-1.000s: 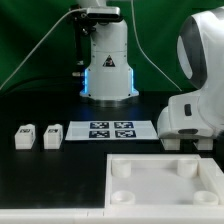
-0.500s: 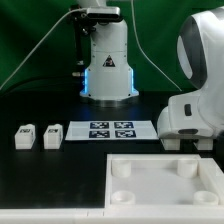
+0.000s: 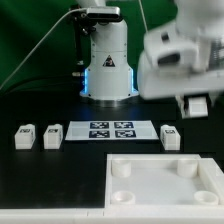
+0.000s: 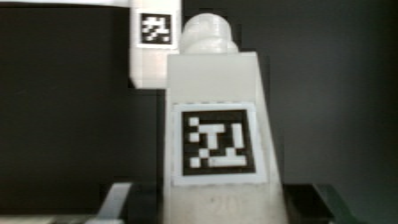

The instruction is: Assemble one leg

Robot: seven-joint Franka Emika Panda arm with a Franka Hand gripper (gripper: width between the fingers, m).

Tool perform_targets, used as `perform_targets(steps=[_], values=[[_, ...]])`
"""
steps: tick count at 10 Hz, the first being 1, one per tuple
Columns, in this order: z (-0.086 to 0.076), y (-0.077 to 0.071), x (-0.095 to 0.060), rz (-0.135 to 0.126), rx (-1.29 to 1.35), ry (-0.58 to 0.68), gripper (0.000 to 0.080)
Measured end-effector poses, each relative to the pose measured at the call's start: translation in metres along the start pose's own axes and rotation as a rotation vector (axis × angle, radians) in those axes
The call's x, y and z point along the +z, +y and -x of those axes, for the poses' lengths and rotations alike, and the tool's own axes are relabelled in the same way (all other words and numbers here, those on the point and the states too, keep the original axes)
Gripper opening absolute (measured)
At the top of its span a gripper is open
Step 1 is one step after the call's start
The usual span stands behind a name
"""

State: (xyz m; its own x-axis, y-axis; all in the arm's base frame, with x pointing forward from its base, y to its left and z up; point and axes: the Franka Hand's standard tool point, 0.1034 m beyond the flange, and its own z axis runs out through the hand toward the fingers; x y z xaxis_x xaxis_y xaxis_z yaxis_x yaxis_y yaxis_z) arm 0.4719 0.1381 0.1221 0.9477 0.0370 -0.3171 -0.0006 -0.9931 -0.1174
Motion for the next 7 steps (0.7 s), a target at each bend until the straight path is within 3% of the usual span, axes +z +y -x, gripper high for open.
perform_targets(steps=[2, 4, 5, 7], values=[[-0.002, 0.0, 0.011, 0.003, -0.007, 0.173, 0.0296], [-0.006, 0.0, 0.008, -0.001, -0.02, 0.393, 0.0296], [-0.008, 0.001, 0.007, -0.003, -0.022, 0.444, 0.0296], [-0.047, 0.013, -0.045, 0.005, -0.052, 0.677, 0.0296]])
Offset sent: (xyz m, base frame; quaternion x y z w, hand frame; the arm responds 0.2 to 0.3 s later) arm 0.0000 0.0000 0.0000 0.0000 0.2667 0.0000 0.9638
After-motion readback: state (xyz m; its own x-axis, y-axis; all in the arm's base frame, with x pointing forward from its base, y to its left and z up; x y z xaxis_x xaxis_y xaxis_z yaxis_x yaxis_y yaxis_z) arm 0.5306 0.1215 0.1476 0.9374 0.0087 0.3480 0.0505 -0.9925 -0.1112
